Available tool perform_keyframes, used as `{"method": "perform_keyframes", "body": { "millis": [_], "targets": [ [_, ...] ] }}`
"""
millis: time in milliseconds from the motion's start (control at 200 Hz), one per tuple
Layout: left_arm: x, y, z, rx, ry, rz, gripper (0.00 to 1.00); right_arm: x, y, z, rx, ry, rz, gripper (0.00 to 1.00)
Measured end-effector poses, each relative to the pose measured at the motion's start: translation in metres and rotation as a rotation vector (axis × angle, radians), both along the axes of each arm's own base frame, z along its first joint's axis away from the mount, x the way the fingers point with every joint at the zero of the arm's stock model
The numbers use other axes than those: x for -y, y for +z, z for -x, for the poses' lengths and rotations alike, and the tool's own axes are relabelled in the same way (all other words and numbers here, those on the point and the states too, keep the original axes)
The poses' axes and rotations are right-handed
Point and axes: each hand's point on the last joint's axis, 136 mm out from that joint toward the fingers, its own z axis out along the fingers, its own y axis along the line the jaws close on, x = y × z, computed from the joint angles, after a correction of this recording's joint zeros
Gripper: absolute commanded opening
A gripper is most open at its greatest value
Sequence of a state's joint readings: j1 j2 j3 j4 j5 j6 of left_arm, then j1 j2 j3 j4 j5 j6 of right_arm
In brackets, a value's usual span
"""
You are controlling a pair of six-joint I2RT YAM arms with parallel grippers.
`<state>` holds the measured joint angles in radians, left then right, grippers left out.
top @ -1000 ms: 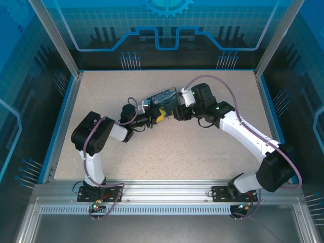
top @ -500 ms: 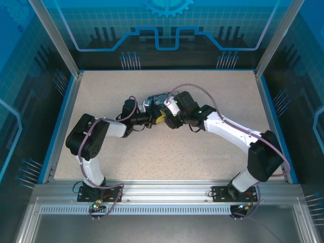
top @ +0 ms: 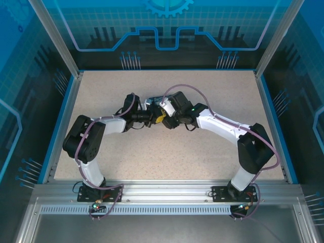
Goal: Unlock a padlock with a key
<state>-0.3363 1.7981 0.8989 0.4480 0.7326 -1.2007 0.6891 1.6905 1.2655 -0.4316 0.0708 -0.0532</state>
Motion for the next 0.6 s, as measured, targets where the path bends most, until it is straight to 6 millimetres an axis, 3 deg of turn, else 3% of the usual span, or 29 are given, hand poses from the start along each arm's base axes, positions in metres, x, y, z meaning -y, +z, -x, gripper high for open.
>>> {"method": "perform_keyframes", "body": {
  "millis": [160,600],
  "targets": [
    [0.0010,0.0036,0.0003,0.002,-0.013,-0.004,0.00,0.0001,-0.0104,-0.0007,-0.018,-0.001,0.016,0.47],
    [0.0014,0.0035,0.0020,-0.013,-0.028,-0.014,0.00,-0.0023,-0.0088,-0.0099,0.016,-0.013,0.005,0.43]
  ]
}}
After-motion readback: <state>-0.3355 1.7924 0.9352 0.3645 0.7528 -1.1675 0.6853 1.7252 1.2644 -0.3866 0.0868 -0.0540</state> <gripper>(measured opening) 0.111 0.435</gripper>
